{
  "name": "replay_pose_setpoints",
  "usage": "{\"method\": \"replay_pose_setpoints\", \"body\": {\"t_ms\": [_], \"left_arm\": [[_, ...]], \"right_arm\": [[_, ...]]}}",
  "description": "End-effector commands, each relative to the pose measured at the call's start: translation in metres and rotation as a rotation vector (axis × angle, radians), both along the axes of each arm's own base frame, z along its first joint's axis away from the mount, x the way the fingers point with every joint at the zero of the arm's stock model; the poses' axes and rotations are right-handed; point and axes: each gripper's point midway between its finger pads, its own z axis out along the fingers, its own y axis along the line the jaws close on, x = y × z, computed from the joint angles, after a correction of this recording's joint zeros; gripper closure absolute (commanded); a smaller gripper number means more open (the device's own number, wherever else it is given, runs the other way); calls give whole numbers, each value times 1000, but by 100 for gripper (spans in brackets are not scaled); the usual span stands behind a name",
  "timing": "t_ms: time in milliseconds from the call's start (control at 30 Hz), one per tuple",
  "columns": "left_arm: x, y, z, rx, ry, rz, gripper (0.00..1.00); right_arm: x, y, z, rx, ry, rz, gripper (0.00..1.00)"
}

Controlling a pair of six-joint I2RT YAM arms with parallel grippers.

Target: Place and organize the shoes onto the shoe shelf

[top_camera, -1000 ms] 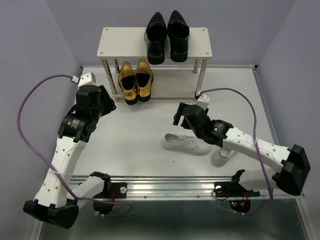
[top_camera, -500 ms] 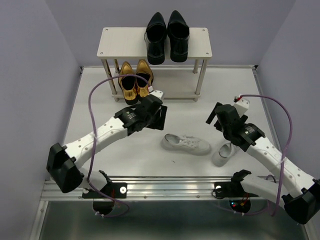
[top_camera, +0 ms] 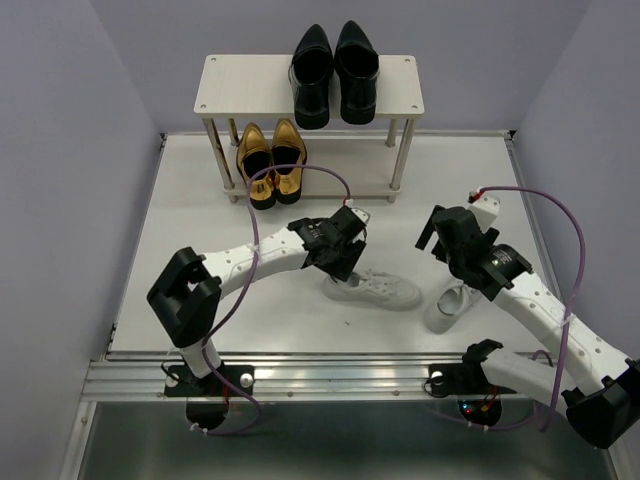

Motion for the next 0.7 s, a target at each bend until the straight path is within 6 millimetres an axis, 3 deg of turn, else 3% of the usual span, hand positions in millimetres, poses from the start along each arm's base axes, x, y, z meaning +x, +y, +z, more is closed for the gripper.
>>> {"method": "replay_pose_setpoints", "body": {"t_ms": [0, 67, 200, 300, 433, 567, 633, 667], "left_arm": [[5, -6, 6, 7, -17, -34, 30], [5, -5, 1, 16, -4, -40, 32], [5, -7, -8, 31, 7, -42, 51], [9, -2, -8, 46, -9, 5, 100], [16, 14, 6, 18, -51, 156, 100], [13, 47, 11, -43, -48, 381, 100], [8, 58, 28, -155, -50, 511, 100], [6, 63, 22, -138, -44, 516, 100]], "right_arm": [[4, -3, 17, 0, -37, -7, 0], [5, -3, 17, -4, -36, -8, 0], [7, -1, 15, -6, -28, -7, 0], [8, 0, 17, -2, -29, -5, 0], [9, 0, 19, -13, -31, -1, 0], [10, -1, 23, -20, -41, -1, 0], [12, 1, 21, -20, -37, 5, 0], [12, 2, 20, -21, -33, 11, 0]]}}
